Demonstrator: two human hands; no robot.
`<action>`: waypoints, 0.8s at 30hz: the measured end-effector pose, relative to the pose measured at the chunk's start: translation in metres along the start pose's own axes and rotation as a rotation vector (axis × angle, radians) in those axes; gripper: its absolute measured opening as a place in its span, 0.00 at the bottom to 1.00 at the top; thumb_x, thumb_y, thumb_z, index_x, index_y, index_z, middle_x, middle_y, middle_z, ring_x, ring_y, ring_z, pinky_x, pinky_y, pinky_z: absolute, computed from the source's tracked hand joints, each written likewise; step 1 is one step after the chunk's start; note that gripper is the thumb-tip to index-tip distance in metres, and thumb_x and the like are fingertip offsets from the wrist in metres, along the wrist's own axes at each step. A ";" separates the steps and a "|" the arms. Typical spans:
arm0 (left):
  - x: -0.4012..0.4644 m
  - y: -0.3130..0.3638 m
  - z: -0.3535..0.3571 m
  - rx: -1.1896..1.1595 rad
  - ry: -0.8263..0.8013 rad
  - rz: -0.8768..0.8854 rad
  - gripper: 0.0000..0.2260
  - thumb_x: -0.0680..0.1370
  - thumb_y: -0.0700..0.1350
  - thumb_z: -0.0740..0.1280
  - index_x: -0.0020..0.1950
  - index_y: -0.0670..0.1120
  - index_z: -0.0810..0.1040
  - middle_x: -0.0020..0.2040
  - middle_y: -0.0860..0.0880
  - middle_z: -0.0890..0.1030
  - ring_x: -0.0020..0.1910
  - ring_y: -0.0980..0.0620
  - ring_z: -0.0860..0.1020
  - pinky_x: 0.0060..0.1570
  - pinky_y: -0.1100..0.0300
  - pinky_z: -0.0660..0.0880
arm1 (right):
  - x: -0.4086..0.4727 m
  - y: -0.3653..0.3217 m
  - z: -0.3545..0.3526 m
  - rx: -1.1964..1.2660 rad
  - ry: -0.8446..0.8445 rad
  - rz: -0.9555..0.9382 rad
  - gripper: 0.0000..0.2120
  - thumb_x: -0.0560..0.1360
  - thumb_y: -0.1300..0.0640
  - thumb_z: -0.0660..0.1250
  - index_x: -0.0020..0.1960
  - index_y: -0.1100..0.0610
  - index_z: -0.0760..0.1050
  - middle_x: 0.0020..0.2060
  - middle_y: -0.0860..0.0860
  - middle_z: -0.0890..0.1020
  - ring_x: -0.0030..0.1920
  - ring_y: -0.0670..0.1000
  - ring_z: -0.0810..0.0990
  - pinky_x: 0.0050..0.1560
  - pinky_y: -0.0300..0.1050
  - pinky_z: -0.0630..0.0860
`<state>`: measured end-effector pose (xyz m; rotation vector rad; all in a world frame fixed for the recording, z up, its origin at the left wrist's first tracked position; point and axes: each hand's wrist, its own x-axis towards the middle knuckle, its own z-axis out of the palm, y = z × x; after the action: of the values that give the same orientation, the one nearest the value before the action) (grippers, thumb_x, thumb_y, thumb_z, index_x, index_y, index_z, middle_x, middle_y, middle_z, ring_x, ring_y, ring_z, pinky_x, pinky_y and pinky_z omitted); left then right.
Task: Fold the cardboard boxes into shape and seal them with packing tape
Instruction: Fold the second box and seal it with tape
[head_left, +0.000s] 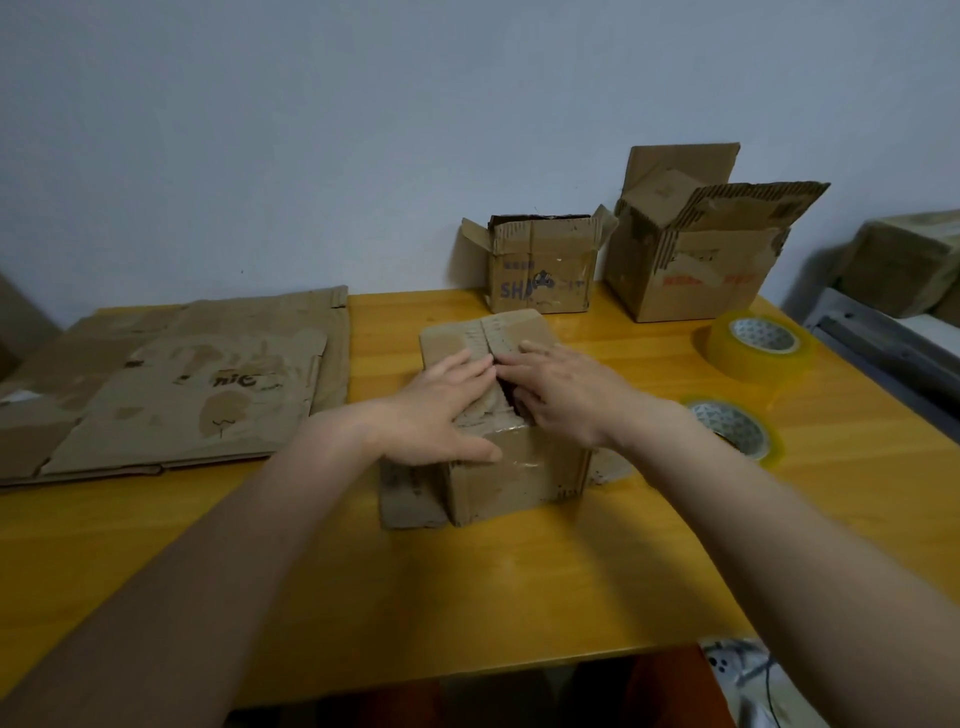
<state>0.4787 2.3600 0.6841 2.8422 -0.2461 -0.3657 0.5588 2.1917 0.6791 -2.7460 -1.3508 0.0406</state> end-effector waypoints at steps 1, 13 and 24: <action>-0.002 0.001 0.003 0.007 0.013 0.008 0.40 0.77 0.60 0.63 0.79 0.49 0.43 0.78 0.55 0.40 0.75 0.59 0.37 0.74 0.57 0.41 | 0.008 0.002 -0.001 -0.031 -0.023 0.015 0.23 0.82 0.51 0.50 0.77 0.49 0.54 0.77 0.45 0.55 0.77 0.50 0.50 0.75 0.49 0.47; -0.010 -0.003 0.029 -0.203 0.436 0.019 0.24 0.80 0.45 0.63 0.75 0.55 0.62 0.74 0.59 0.64 0.73 0.61 0.54 0.75 0.51 0.54 | 0.023 0.010 -0.009 0.271 -0.084 0.068 0.22 0.82 0.53 0.54 0.75 0.53 0.60 0.76 0.46 0.57 0.77 0.52 0.47 0.75 0.49 0.44; 0.008 0.008 0.040 -0.118 0.667 -0.023 0.22 0.78 0.50 0.66 0.70 0.46 0.71 0.70 0.51 0.72 0.71 0.53 0.63 0.71 0.59 0.54 | -0.016 0.010 0.005 0.512 0.064 0.028 0.20 0.79 0.53 0.63 0.70 0.53 0.70 0.73 0.46 0.66 0.76 0.48 0.52 0.76 0.51 0.51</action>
<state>0.4746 2.3414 0.6473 2.6676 -0.0513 0.5439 0.5566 2.1732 0.6734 -2.3135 -1.0974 0.2590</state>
